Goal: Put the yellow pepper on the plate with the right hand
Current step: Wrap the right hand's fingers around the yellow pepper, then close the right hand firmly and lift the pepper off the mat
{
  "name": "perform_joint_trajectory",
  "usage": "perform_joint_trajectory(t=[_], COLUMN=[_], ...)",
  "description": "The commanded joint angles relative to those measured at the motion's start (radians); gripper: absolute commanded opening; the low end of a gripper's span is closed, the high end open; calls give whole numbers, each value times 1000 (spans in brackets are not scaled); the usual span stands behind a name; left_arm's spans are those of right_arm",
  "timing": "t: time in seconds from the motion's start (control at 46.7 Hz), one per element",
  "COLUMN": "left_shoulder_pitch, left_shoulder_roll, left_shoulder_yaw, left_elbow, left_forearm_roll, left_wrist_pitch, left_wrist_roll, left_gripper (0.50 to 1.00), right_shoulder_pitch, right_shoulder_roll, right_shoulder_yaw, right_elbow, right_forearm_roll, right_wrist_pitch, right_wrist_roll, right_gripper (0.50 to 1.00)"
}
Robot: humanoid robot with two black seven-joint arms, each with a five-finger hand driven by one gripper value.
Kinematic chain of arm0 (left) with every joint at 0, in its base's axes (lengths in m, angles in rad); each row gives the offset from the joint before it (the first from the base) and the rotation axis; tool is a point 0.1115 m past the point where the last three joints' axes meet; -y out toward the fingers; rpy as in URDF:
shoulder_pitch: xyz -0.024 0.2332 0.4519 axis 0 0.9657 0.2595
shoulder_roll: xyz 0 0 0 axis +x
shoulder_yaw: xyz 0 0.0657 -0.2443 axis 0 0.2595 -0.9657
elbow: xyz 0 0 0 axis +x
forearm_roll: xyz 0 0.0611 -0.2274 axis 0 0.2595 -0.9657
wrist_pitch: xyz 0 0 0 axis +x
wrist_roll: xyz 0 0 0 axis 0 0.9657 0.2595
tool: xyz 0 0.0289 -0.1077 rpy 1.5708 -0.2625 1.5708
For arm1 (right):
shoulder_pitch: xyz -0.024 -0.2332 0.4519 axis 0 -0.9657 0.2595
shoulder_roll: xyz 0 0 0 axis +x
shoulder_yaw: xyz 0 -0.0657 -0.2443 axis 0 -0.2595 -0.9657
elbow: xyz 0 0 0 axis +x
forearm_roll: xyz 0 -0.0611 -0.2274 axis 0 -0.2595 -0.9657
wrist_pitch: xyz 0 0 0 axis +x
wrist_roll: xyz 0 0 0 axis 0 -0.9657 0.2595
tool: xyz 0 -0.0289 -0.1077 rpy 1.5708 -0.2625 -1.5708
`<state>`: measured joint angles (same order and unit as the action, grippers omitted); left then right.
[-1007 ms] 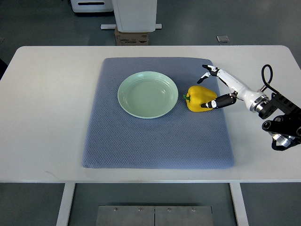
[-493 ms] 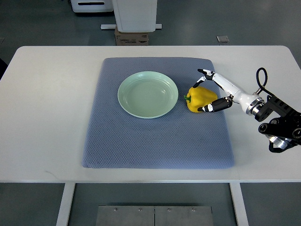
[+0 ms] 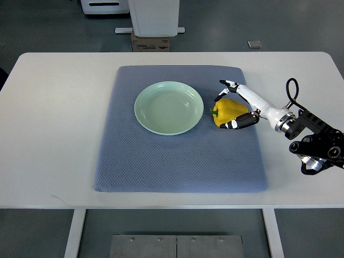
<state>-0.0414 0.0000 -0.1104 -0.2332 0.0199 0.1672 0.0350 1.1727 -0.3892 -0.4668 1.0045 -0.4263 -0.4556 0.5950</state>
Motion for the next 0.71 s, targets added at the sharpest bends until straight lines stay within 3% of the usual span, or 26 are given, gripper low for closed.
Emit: perform_joint_trajectory(t=[0.0,0.514,0.686], left_shoulder_pitch=[0,0,0], left_shoulder_roll=[0,0,0], left_shoulder_yaw=[0,0,0], left_elbow=[0,0,0], left_forearm_roll=[0,0,0], left_wrist_pitch=[0,0,0], left_wrist_roll=[0,0,0], left_gripper=[1000,1000,1000], right_shoulder_pitch=[-2,-13,-12], right_shoulder_roll=[4,6,6], right_shoulder_yaw=[-1,-19,-19], right_elbow=[-3,-21,-21], right_forearm_roll=[0,3,3], right_wrist_pitch=[0,2,3], right_wrist_roll=[-1,-18,-18], right_gripper=[993,964,889])
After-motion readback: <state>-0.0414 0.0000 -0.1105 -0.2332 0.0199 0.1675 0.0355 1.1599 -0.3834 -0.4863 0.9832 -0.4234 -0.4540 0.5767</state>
